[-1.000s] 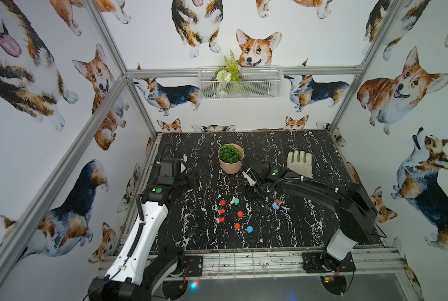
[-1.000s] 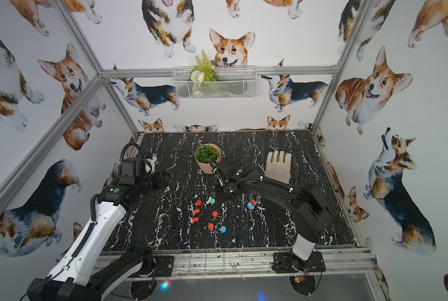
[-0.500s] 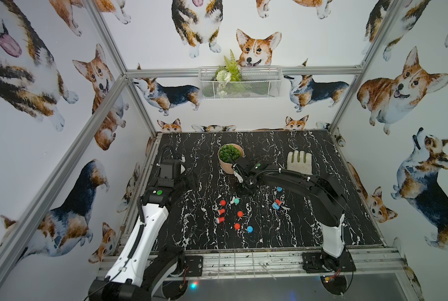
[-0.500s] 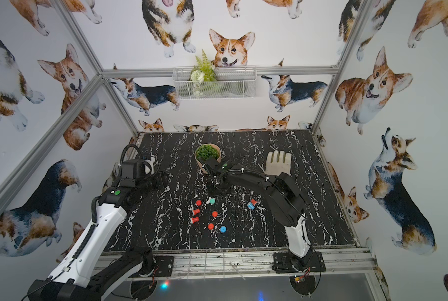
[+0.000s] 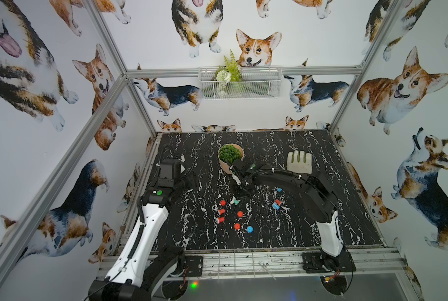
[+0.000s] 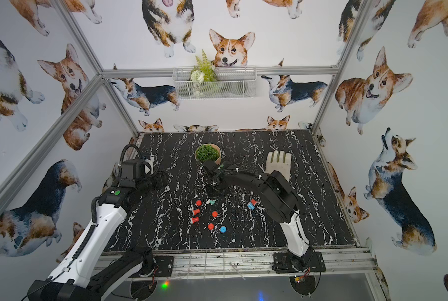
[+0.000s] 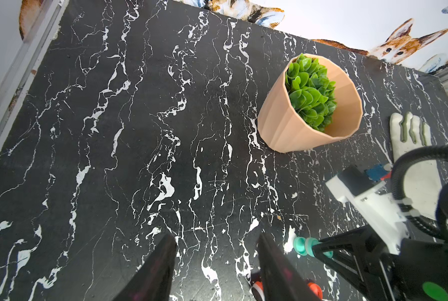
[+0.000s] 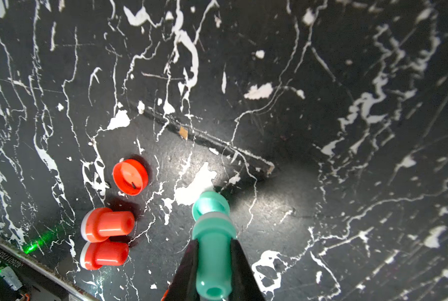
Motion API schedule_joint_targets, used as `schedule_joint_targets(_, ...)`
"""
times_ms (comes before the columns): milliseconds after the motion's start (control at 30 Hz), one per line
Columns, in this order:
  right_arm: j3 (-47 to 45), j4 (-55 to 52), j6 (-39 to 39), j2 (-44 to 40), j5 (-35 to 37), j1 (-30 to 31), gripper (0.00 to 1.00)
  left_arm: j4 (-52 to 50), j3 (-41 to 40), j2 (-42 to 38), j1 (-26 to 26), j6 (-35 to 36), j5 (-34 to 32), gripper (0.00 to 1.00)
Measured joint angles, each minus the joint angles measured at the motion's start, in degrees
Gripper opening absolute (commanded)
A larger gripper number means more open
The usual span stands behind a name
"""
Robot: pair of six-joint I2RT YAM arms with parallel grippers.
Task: Close the stamp cap
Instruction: Close the cover of the stamp.
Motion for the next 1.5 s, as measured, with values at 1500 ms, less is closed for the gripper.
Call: schedule_joint_targets(1500,0.52,-4.09,-6.86,2.62,10.67,4.59,0.00,0.61,0.04,0.39,0.00,0.02,-0.02,0.55)
